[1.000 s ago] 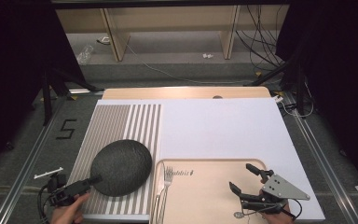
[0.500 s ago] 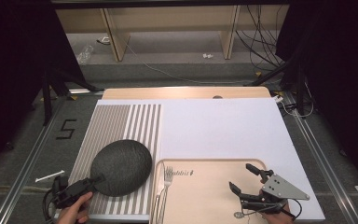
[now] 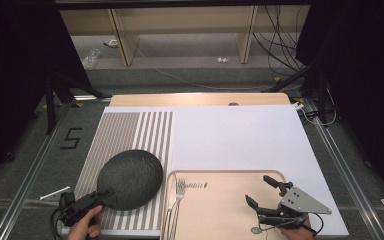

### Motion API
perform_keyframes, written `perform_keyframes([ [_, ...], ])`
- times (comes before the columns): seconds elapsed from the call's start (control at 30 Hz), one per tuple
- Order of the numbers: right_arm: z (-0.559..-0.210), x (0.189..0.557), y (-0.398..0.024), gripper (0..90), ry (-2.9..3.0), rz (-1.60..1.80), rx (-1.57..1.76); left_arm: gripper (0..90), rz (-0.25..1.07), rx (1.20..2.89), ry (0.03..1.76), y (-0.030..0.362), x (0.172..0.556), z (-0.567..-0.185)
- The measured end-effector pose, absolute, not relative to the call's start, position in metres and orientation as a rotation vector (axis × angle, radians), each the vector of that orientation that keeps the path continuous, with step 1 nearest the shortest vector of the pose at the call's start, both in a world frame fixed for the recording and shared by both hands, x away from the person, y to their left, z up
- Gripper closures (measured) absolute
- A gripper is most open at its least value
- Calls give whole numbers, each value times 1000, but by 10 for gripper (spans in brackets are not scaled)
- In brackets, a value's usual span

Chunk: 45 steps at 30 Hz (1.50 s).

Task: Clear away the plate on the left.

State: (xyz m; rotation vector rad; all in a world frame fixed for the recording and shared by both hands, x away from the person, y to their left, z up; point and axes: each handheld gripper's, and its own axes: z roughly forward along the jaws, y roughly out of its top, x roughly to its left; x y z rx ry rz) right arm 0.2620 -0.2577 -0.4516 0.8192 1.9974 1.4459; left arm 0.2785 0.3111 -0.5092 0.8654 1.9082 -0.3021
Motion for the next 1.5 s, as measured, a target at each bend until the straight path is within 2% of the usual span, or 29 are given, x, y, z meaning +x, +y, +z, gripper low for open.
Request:
perform_keyframes([
  [0.27,-452,262,-257,197,1995,1447,821,561,-379,765,1908,307,278,-520],
  [0.43,-452,262,-257,198,1996,1448,826,666,-381,732,1923,306,277,-524],
  [0.7,-452,262,-257,198,1996,1448,823,768,-374,702,1950,306,276,-527],
  [1.1,-452,262,-257,198,2000,1448,824,836,-403,633,1909,307,272,-531],
  [1.5,-452,263,-257,198,1998,1450,823,847,-409,609,1889,307,271,-530],
])
